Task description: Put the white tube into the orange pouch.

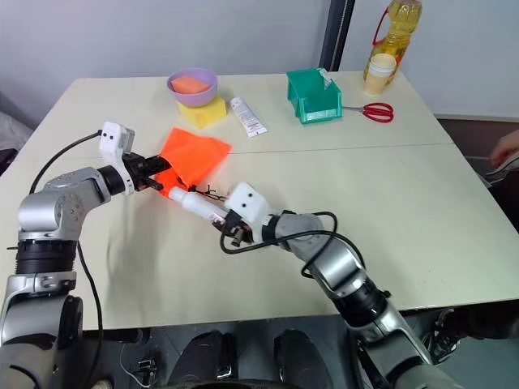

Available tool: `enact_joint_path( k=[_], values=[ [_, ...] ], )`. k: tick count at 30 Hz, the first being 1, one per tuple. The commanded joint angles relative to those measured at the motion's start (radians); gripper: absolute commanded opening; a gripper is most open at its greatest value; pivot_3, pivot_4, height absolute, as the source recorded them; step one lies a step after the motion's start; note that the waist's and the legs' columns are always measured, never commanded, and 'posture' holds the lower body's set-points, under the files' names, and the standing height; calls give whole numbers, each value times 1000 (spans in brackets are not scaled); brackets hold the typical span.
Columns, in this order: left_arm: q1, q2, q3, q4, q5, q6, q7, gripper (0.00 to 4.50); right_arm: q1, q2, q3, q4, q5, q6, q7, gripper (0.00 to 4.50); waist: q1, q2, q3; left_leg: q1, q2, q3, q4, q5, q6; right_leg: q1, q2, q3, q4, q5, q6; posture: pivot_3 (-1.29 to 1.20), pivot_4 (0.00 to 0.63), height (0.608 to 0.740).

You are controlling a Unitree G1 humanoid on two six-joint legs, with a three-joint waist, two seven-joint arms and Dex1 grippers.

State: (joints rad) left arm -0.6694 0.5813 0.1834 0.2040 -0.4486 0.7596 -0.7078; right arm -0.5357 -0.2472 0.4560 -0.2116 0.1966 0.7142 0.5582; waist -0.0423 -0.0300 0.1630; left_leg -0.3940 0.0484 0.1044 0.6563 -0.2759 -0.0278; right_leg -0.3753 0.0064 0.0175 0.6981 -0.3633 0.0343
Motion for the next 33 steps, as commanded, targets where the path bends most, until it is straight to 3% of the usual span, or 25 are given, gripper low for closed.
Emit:
enact_joint_path(
  k=[1,9,16,25,33],
  values=[
    [-52,-12,50,-46,-62,61,28,0,-52,57,2,35,-17,-11,-12,1147,-1,0,0,0,0,0,1,0,0,0,0,0,0,0,0,0,150,740],
    [-28,-16,83,-151,-130,160,68,0,-76,205,-98,157,-26,6,-141,1147,-3,0,0,0,0,0,1,0,0,0,0,0,1,0,0,0,150,740],
    [103,51,132,-233,-166,186,54,0,-47,250,-202,150,-24,42,-240,1147,-6,0,0,-1,0,0,1,0,0,-1,0,0,1,0,0,0,150,740],
    [225,75,98,-323,-192,189,33,0,-63,253,-150,187,-62,21,-238,1147,-4,0,0,-1,0,0,1,0,0,-1,0,0,1,0,0,0,150,740],
    [187,-12,78,-340,-190,183,106,0,-71,243,-139,185,-72,12,-209,1147,-3,0,0,-1,0,0,1,0,0,-1,0,0,1,0,0,0,150,740]
  ],
)
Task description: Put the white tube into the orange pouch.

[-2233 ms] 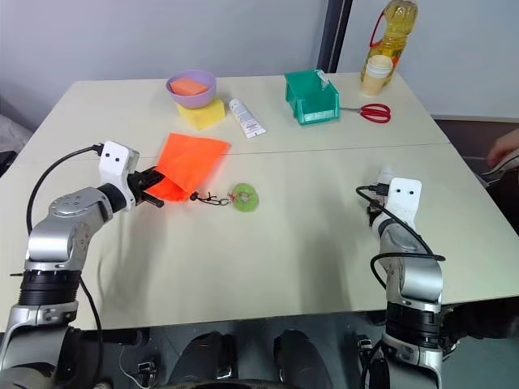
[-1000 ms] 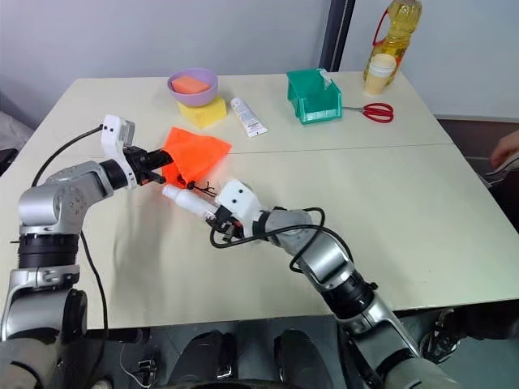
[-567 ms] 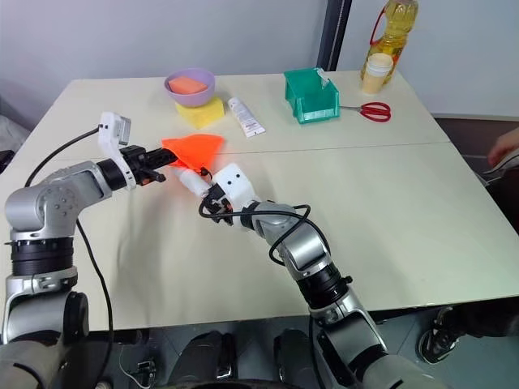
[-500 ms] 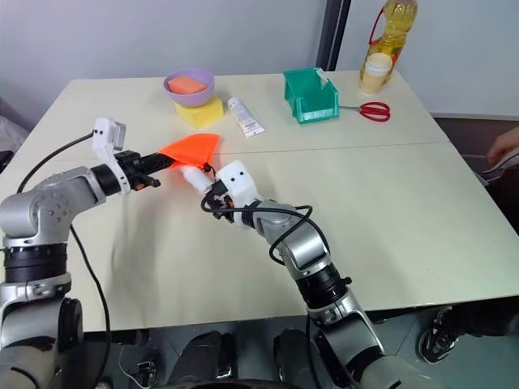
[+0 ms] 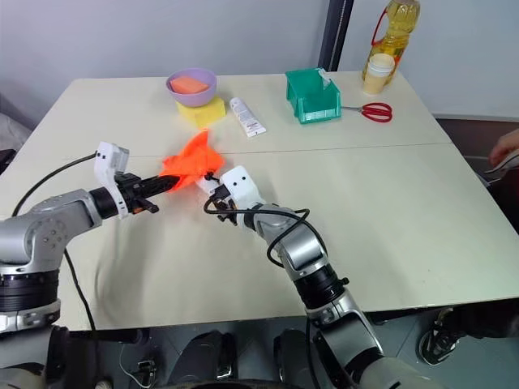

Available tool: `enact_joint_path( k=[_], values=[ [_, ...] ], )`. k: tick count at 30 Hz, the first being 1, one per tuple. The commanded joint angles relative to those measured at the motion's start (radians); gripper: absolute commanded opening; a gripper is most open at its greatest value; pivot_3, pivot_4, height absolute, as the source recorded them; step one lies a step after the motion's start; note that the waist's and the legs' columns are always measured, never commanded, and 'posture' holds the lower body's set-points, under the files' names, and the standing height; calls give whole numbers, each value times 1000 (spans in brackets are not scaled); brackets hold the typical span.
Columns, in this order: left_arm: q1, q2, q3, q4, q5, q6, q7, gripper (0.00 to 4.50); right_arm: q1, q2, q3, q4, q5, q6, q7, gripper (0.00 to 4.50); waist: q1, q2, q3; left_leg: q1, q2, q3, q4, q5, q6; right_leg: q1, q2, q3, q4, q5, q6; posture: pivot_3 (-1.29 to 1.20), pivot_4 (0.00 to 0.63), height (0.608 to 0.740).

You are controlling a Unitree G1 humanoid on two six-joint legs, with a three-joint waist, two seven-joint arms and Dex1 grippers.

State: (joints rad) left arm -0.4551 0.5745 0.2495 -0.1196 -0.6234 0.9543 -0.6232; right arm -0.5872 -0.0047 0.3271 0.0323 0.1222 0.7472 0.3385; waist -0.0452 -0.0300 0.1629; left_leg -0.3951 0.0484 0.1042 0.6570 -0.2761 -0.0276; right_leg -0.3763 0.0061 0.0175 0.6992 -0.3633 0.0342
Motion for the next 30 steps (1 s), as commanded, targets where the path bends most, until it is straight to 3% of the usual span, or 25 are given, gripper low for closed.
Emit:
enact_joint_path(
  k=[1,8,14,26,30],
  values=[
    [-39,-18,11,-6,-13,-15,29,0,-5,-22,-9,-86,6,-10,27,1147,0,0,0,0,0,0,0,0,0,0,0,0,0,0,0,0,150,740],
    [-102,-40,-11,62,1,-38,19,0,140,-219,-41,-375,82,72,163,1147,2,0,0,-2,0,0,0,0,0,-1,0,0,-1,0,0,0,150,740],
    [-57,9,-47,112,33,-83,-46,0,237,-343,-87,-552,144,111,220,1147,-3,0,0,-3,0,0,-1,0,-1,-3,1,0,-1,0,0,0,150,740],
    [-47,-25,-51,130,24,-91,-41,0,221,-315,-43,-512,139,99,180,1147,2,0,0,-3,0,0,-2,1,-1,-3,0,0,-1,0,0,0,150,740],
    [-40,-40,-36,91,-6,-68,-27,0,170,-259,2,-418,118,76,160,1147,-1,0,0,-3,0,0,-2,1,-1,-3,1,0,-1,0,0,0,150,740]
  ],
)
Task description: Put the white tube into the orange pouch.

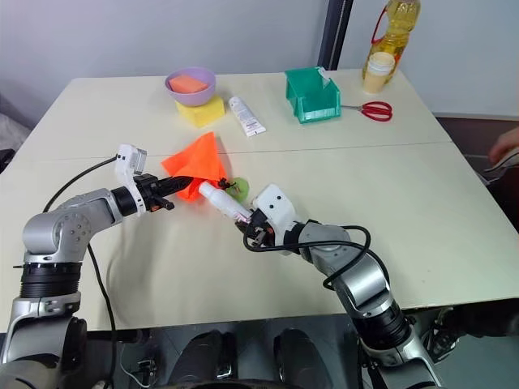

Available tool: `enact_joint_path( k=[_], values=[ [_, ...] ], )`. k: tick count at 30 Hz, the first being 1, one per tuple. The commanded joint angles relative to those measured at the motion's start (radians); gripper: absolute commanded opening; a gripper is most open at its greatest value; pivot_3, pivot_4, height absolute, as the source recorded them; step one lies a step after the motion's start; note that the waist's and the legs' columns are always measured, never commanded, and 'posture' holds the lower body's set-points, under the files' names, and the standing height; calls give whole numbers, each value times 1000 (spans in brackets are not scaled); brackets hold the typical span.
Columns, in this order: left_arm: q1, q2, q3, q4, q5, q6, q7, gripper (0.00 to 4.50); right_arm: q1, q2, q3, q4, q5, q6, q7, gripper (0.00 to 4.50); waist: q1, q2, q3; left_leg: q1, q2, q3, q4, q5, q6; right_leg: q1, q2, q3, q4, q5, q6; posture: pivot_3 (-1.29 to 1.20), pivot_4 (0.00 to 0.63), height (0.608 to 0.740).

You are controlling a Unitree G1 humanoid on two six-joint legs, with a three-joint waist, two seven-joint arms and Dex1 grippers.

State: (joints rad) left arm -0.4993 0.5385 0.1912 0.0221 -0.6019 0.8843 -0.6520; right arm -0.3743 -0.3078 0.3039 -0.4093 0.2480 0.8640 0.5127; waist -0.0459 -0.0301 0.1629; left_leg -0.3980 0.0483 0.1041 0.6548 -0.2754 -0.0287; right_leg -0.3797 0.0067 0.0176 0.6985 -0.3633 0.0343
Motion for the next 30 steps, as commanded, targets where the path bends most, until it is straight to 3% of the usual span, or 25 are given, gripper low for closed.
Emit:
enact_joint_path(
  k=[1,17,21,30],
  values=[
    [8,-5,23,-59,-31,5,2,0,-52,56,26,42,-14,-46,-20,1147,0,0,0,0,0,0,0,0,0,0,0,0,0,0,0,0,150,740],
    [60,24,-7,-160,-40,11,-17,0,-231,234,2,327,-91,-134,-142,1147,0,0,0,-3,0,0,1,0,-1,-4,0,0,2,0,0,0,150,740],
    [28,10,-30,-188,-55,20,-19,0,-329,288,45,470,-156,-193,-173,1147,0,0,0,-11,0,0,6,1,-1,-12,0,0,5,0,0,0,150,740],
    [36,14,-49,-245,-75,36,-31,0,-446,341,127,662,-261,-334,-136,1147,-1,0,0,-11,1,0,8,0,1,-11,0,0,5,0,0,0,150,740]
  ],
)
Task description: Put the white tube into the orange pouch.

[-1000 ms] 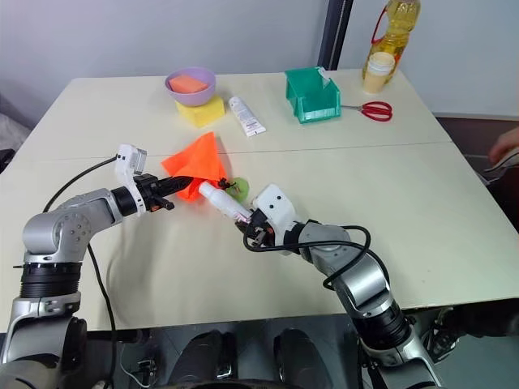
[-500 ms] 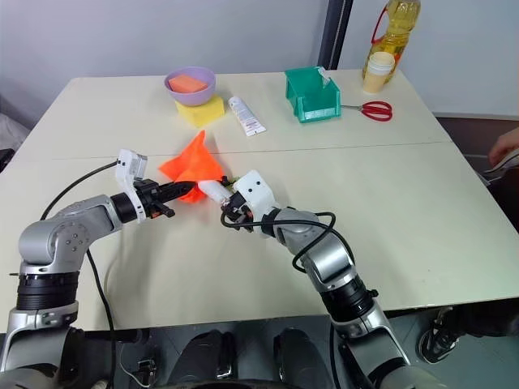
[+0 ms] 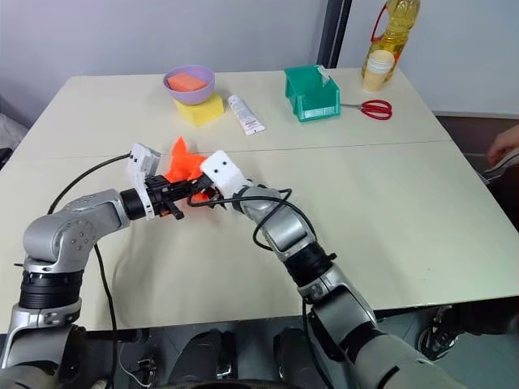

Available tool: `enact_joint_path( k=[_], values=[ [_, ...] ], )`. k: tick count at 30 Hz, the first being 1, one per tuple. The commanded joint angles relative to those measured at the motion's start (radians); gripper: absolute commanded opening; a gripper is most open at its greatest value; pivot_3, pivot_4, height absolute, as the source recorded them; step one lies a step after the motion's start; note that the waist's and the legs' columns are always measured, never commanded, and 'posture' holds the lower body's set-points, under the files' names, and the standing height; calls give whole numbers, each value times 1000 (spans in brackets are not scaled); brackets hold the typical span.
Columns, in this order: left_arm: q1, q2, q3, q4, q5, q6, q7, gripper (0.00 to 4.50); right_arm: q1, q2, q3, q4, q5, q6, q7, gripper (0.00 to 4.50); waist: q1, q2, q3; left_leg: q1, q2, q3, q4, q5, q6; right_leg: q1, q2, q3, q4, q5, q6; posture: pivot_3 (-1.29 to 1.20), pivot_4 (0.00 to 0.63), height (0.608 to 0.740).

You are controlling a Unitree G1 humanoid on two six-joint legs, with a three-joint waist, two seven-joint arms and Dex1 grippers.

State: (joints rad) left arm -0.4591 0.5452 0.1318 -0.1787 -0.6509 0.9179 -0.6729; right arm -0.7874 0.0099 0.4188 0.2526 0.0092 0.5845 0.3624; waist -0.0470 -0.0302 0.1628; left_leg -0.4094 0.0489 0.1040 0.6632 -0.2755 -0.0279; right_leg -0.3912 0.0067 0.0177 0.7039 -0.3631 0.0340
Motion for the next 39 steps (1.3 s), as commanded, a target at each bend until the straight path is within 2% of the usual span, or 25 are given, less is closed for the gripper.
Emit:
enact_joint_path(
  k=[1,5,12,18,24,31,39],
  values=[
    [1,14,14,-47,-25,2,-13,0,-36,20,21,9,-36,-67,19,1147,0,0,0,0,0,0,0,0,0,0,0,0,0,0,0,0,150,740],
    [21,37,30,-48,-23,-4,-14,0,-31,15,23,17,-59,-90,39,1147,0,0,0,0,0,0,0,0,0,0,0,0,0,0,0,0,150,740],
    [32,58,65,0,-7,-31,7,0,45,-43,5,-114,-65,-85,84,4465,3,0,0,0,0,0,0,0,0,0,0,0,0,0,0,0,150,740],
    [39,58,99,87,34,-91,30,0,211,-192,-60,-416,21,11,202,4465,3,0,0,0,0,0,1,0,1,1,-1,0,0,0,0,0,150,740],
    [47,55,124,135,25,-105,28,0,296,-264,-91,-496,31,65,210,4465,0,0,0,1,0,-1,1,0,1,1,0,0,2,0,0,0,150,740],
    [67,49,117,121,16,-100,17,0,257,-268,-54,-402,-14,13,209,4465,2,0,0,1,0,0,2,0,1,1,0,0,2,0,0,0,150,740],
    [76,24,122,51,-28,-66,27,0,131,-211,-33,-127,-62,-132,199,4465,2,0,0,1,0,0,2,0,1,1,0,0,2,0,0,0,150,740]
  ],
)
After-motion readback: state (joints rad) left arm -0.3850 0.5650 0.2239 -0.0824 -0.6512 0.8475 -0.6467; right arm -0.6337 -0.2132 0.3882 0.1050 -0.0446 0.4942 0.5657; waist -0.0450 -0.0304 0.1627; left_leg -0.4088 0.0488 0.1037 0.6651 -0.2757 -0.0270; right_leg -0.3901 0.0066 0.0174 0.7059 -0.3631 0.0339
